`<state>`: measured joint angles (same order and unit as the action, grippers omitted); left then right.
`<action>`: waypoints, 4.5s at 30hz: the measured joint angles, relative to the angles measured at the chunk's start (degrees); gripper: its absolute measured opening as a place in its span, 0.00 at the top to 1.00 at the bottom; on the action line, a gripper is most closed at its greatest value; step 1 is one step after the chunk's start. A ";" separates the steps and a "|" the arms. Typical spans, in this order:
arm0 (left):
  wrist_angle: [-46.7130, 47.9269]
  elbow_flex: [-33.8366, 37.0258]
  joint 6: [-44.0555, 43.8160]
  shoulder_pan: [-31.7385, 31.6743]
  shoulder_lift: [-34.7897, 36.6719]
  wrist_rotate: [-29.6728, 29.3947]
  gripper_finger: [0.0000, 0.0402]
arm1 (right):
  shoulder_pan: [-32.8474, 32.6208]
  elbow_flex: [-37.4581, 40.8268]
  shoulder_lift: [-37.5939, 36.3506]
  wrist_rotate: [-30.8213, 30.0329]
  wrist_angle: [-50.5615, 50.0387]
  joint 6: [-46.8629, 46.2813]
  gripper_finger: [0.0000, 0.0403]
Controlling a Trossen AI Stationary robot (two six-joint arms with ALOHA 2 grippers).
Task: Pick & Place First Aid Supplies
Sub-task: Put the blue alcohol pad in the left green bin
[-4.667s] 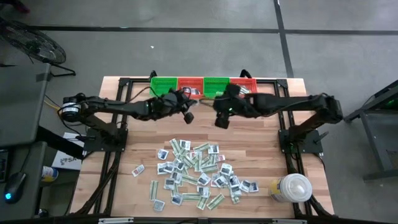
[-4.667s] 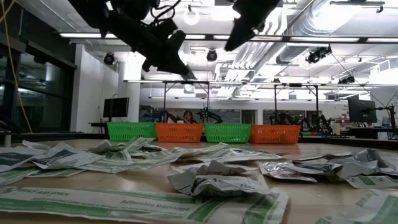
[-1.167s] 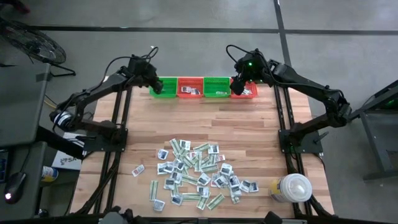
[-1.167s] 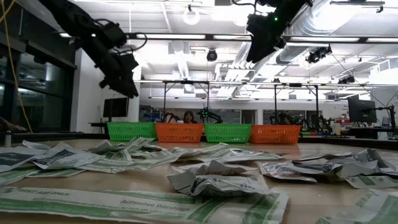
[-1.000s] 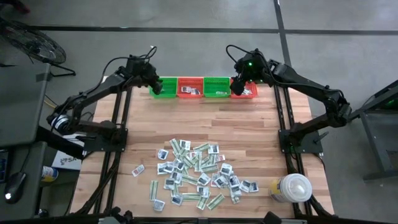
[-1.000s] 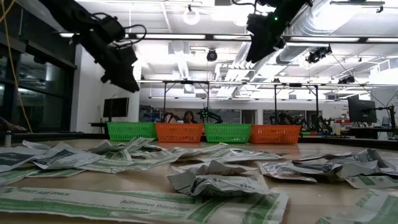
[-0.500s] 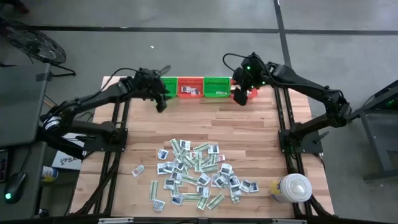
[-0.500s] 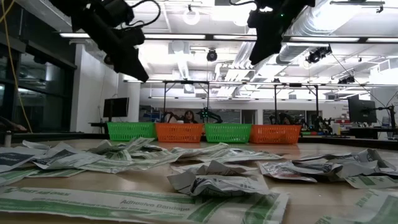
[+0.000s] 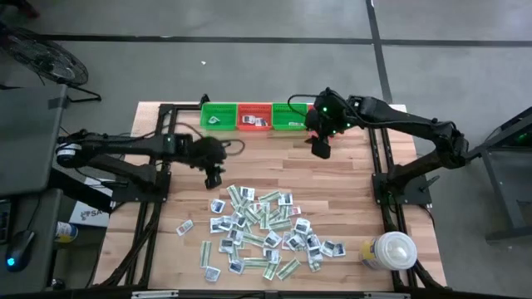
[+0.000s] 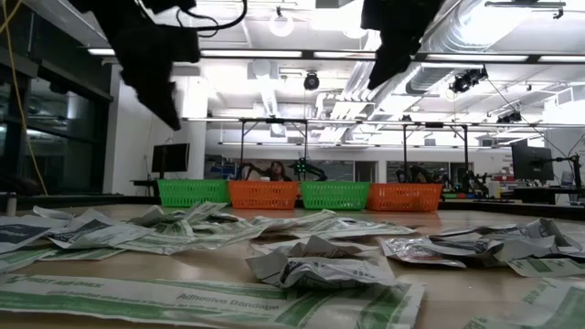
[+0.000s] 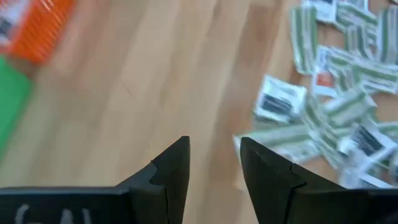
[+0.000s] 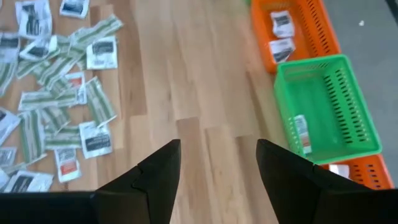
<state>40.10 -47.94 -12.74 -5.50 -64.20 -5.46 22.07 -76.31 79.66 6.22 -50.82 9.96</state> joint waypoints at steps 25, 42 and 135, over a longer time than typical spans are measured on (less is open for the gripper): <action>8.49 0.04 -53.81 20.99 -10.26 -2.16 0.65 | -3.98 3.55 -5.50 -7.37 -7.74 -5.56 0.49; 5.16 -0.02 -55.03 20.88 -22.84 1.99 0.65 | -7.11 19.69 -23.30 -9.24 -1.19 -17.74 0.49; -26.79 0.02 8.62 -51.88 -20.49 18.38 1.00 | 9.00 20.13 -24.33 -19.79 12.56 -20.01 0.49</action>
<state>13.31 -47.92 -4.12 -57.38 -84.70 12.93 31.07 -56.18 55.33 -13.56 -38.26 -10.05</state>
